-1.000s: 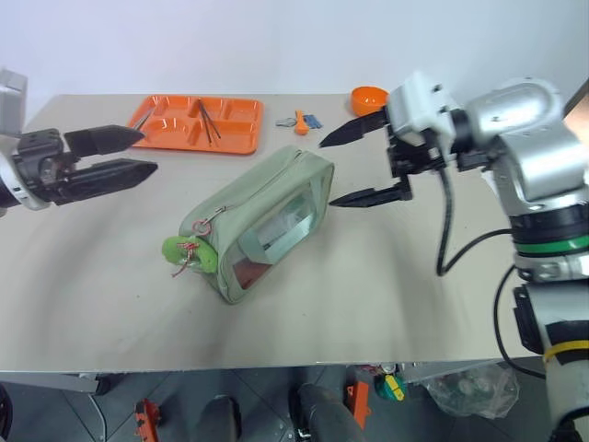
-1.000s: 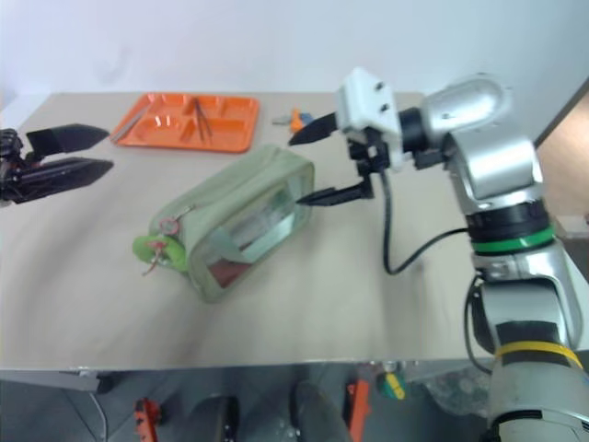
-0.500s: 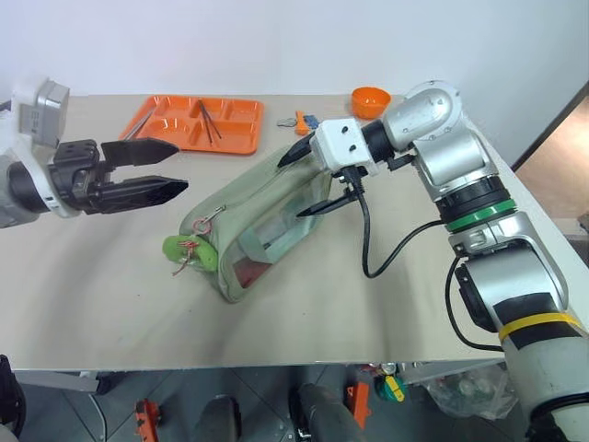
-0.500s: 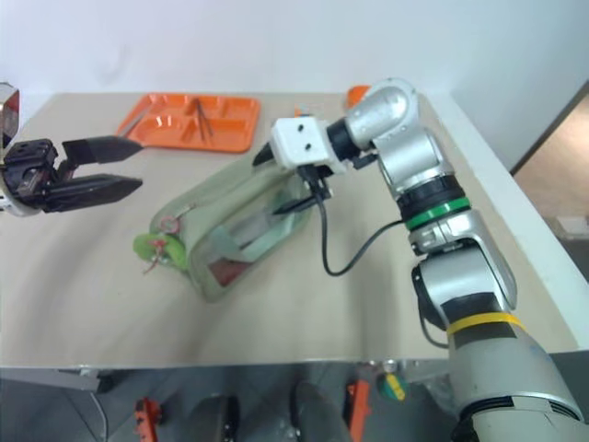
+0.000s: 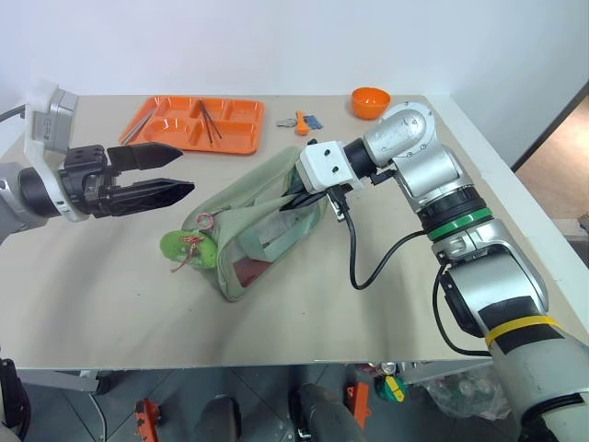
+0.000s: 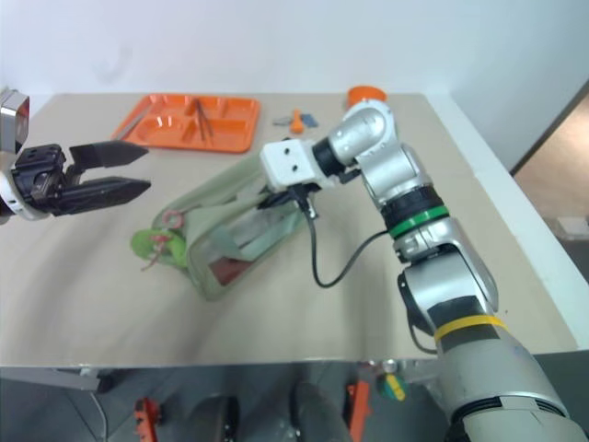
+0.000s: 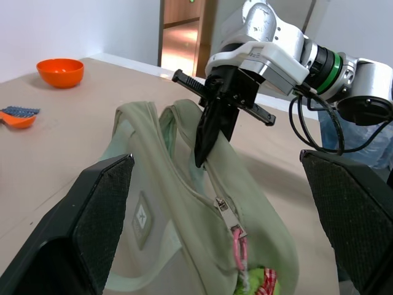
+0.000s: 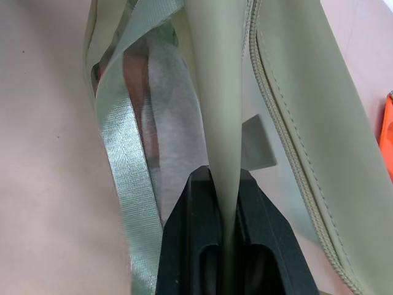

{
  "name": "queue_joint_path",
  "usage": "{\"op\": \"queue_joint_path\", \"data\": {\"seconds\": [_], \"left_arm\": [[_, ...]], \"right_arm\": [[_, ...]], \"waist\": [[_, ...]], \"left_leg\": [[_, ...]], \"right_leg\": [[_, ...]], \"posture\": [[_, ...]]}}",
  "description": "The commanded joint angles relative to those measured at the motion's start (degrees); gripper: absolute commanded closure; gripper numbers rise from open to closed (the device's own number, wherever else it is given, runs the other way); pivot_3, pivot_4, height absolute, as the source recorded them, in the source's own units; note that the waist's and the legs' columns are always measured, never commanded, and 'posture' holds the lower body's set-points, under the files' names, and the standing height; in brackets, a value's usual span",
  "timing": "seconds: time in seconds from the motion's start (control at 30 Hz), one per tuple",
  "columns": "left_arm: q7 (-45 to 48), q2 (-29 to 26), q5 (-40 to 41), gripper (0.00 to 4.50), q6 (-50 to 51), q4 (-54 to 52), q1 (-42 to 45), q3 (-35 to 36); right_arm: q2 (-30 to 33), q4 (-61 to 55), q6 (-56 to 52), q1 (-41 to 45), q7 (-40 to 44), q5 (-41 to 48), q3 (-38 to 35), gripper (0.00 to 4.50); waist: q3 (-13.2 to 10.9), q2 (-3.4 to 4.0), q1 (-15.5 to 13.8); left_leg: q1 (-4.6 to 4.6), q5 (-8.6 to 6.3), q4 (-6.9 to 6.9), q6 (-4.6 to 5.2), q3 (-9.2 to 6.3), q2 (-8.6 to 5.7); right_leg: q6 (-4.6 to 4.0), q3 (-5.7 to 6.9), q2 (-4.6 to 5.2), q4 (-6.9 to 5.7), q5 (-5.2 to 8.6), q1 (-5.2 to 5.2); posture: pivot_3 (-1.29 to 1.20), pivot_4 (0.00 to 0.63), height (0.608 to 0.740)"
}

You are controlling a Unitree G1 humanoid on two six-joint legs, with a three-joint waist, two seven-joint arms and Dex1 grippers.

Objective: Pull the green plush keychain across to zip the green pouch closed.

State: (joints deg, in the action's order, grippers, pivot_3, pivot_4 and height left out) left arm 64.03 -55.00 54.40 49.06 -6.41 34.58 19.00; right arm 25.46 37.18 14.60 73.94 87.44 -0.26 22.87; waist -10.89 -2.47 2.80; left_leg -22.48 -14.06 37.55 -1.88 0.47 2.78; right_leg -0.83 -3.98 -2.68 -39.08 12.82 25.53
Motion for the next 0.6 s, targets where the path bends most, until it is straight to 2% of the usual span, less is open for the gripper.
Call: {"op": "queue_joint_path", "data": {"seconds": [0.03, 0.13, 0.27, 0.4, 0.5, 0.6], "left_arm": [[-0.4, -0.2, 1.0, 0.0, -0.7, -1.9, 0.1, 2.3], [-0.7, 0.0, 1.0, 0.0, -0.9, -1.7, 0.1, 2.3], [-0.9, 0.2, 1.1, 0.0, -1.3, -1.6, 0.0, 2.7], [-2.0, 1.0, 1.7, 0.0, -1.8, -0.7, -0.2, 4.5], [-2.4, 1.6, 2.0, 0.0, -1.9, -0.7, -0.5, 5.2], [-2.4, 1.8, 2.0, 0.0, -1.9, -0.9, -0.7, 5.3]], "right_arm": [[1.2, -0.7, 0.0, 0.0, 2.5, 0.7, -1.3, 4.49], [2.4, -0.4, -0.1, 0.2, 2.6, 0.4, -1.4, 4.49], [6.2, -1.6, -0.8, 0.4, -4.0, -4.8, -1.4, 4.49], [13.9, -12.7, -12.1, -2.3, 4.0, 1.9, -2.3, 4.49], [20.0, -21.6, -22.2, -4.4, 5.1, 7.9, 0.4, 4.49], [23.0, -25.4, -24.3, -5.5, 5.1, 5.2, 1.2, 4.49]], "waist": [[0.0, 0.0, 0.0], [0.0, 0.0, 0.0], [0.0, 0.0, -0.2], [0.0, 0.0, -1.1], [0.0, 0.03, -1.3], [0.0, 0.03, -0.9]], "left_leg": [[0.0, 0.0, 0.0, 0.0, 0.0, 0.0], [0.0, 0.01, 0.0, -0.02, -0.02, -0.01], [-0.01, 0.02, 0.01, -0.04, -0.03, -0.03], [-0.06, 0.05, 0.05, -0.09, -0.17, -0.14], [-0.09, 0.05, 0.08, -0.09, -0.25, -0.23], [-0.08, 0.04, 0.07, -0.08, -0.18, -0.23]], "right_leg": [[0.0, 0.0, 0.0, 0.0, 0.0, 0.0], [0.0, 0.02, 0.0, 0.0, 0.0, -0.01], [0.02, 0.03, 0.02, -0.01, 0.01, -0.02], [0.07, 0.16, 0.15, 0.0, 0.04, -0.07], [0.08, 0.25, 0.29, 0.02, 0.06, -0.12], [0.32, 0.2, 0.25, 0.03, 0.21, -0.09]], "posture": [[0.0, 0.15, 0.74], [0.0, 0.15, 0.74], [0.0, 0.15, 0.74], [0.0, 0.15, 0.74], [0.0, 0.15, 0.74], [0.0, 0.15, 0.74]]}}
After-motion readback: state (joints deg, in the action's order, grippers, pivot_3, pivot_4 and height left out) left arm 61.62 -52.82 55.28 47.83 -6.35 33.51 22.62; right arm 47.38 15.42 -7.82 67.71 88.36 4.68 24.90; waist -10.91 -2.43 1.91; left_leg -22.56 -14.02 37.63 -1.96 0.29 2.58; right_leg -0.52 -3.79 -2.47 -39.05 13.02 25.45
